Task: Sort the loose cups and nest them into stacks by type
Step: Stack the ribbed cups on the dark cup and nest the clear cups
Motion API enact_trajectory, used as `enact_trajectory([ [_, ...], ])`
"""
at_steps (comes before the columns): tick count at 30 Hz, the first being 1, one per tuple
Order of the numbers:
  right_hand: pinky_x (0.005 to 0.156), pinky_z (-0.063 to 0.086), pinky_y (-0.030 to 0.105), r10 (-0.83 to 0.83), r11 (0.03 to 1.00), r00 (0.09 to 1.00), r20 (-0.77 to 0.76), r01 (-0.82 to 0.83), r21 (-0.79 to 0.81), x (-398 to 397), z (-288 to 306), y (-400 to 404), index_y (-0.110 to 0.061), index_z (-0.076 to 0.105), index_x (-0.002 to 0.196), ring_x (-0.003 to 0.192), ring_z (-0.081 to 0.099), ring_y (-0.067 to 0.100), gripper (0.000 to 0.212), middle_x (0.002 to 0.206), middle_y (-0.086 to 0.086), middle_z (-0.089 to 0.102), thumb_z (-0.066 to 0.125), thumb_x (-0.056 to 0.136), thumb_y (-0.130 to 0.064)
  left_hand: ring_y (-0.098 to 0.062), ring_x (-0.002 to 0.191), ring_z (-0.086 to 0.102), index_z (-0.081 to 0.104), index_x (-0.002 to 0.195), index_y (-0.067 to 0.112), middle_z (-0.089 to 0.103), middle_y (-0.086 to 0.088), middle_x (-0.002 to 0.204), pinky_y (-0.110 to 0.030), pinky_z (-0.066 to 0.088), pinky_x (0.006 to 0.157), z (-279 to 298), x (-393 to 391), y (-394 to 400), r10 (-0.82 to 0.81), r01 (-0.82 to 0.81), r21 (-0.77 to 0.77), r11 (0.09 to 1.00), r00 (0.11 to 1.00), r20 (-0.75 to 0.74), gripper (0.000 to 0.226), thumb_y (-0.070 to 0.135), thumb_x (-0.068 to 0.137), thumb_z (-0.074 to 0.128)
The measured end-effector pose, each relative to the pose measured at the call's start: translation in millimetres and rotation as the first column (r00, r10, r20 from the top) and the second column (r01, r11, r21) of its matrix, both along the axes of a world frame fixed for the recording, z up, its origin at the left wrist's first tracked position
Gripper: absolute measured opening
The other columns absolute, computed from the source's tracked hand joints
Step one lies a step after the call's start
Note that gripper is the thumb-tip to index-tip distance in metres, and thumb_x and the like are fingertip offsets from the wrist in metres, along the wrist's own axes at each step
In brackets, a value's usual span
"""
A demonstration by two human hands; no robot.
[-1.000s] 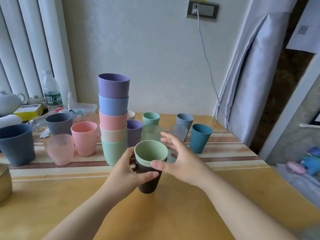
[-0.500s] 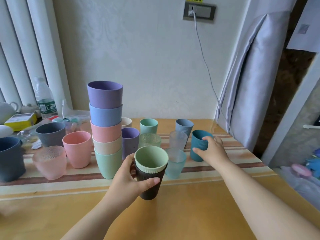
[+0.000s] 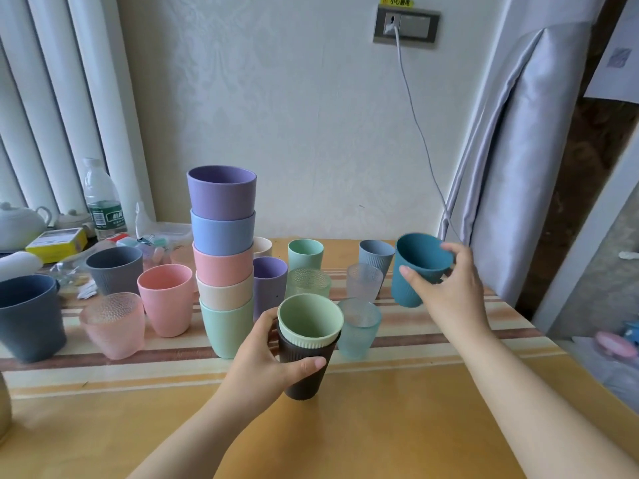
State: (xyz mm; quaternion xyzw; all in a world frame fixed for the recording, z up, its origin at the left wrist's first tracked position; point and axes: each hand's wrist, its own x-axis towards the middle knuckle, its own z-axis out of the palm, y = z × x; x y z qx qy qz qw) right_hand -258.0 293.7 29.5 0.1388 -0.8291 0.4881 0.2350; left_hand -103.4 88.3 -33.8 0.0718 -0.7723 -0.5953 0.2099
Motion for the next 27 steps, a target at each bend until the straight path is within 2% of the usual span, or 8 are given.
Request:
enact_trajectory([
  [3,0.094,0.038,0.024,0.125,0.986,0.992,0.002,-0.124,-0.109,33.1,25.9,-5.0,-0.025,0.031,0.138,0.118,0.046,0.008,0.088,0.139,-0.005,0.042,0.077,0.065,-0.043,0.002,0.100,0.059,0.049,0.108,0.039,0.064,0.014,0.109,-0.015,0.043,0.083,1.5,1.5,3.8,-0.007,0.007,-0.020,1.000,1.000,0.000,0.073,0.043,0.044,0.084],
  [7,0.093,0.049,0.035,0.443,0.878,0.896,0.002,-0.434,-0.203,63.5,44.5,-20.5,-0.030,0.053,0.118,0.107,0.058,0.007,0.070,0.116,-0.010,0.062,0.075,0.057,-0.053,0.002,0.102,0.058,0.048,0.106,0.042,0.062,0.017,0.110,-0.012,0.042,0.083,2.4,7.0,7.5,-0.014,0.014,-0.039,0.999,1.000,0.000,0.070,0.037,0.047,0.085],
  [11,0.085,0.049,0.020,0.579,0.812,0.810,0.090,-0.563,-0.158,87.1,42.7,-38.1,-0.029,0.053,0.117,0.103,0.058,-0.001,0.072,0.113,-0.014,0.062,0.078,0.053,-0.049,0.004,0.103,0.057,0.047,0.108,0.044,0.060,0.020,0.111,-0.015,0.043,0.085,3.6,18.3,6.2,-0.020,0.020,-0.052,0.998,1.000,-0.010,0.070,0.033,0.051,0.087],
  [16,0.094,0.050,0.032,0.602,0.776,0.737,0.306,-0.630,-0.008,104.8,21.4,-58.5,-0.035,0.048,0.120,0.106,0.058,0.001,0.081,0.115,-0.016,0.061,0.079,0.049,-0.054,0.000,0.104,0.056,0.046,0.114,0.039,0.060,0.019,0.111,-0.014,0.044,0.083,11.2,31.1,1.1,-0.005,0.003,-0.065,0.998,0.999,-0.034,0.070,0.029,0.058,0.086],
  [18,0.094,0.048,0.028,0.591,0.764,0.722,0.361,-0.644,0.036,109.9,16.1,-64.5,-0.037,0.045,0.122,0.105,0.055,-0.003,0.079,0.113,-0.020,0.059,0.079,0.053,-0.052,-0.004,0.105,0.056,0.046,0.118,0.034,0.061,0.016,0.112,-0.014,0.046,0.082,14.4,36.3,-1.6,-0.005,0.003,-0.052,0.999,0.999,-0.038,0.071,0.025,0.060,0.085],
  [21,0.092,0.043,0.020,0.598,0.740,0.692,0.404,-0.670,0.052,115.6,13.7,-71.2,-0.037,0.039,0.127,0.107,0.051,-0.007,0.079,0.115,-0.024,0.055,0.080,0.060,-0.046,-0.003,0.107,0.056,0.045,0.120,0.035,0.062,0.016,0.113,-0.011,0.047,0.081,14.0,43.5,-7.3,-0.015,0.014,-0.033,0.999,0.999,-0.047,0.072,0.022,0.061,0.085],
  [24,0.101,0.040,0.025,0.612,0.721,0.671,0.419,-0.691,0.055,120.1,11.4,-79.7,-0.039,0.029,0.136,0.116,0.048,-0.004,0.100,0.125,-0.023,0.050,0.079,0.051,-0.053,-0.001,0.108,0.055,0.045,0.117,0.042,0.062,0.021,0.111,-0.016,0.045,0.085,12.4,49.7,-12.8,-0.003,0.002,-0.023,1.000,0.999,-0.047,0.071,0.028,0.059,0.085],
  [27,0.103,0.040,0.028,0.602,0.720,0.682,0.415,-0.689,0.089,124.1,7.8,-86.9,-0.039,0.030,0.135,0.118,0.048,-0.001,0.098,0.128,-0.019,0.051,0.079,0.051,-0.052,0.000,0.106,0.056,0.047,0.117,0.039,0.064,0.023,0.108,-0.022,0.046,0.091,11.1,52.4,-18.2,0.011,-0.011,-0.012,1.000,0.998,-0.065,0.073,0.035,0.053,0.083],
])
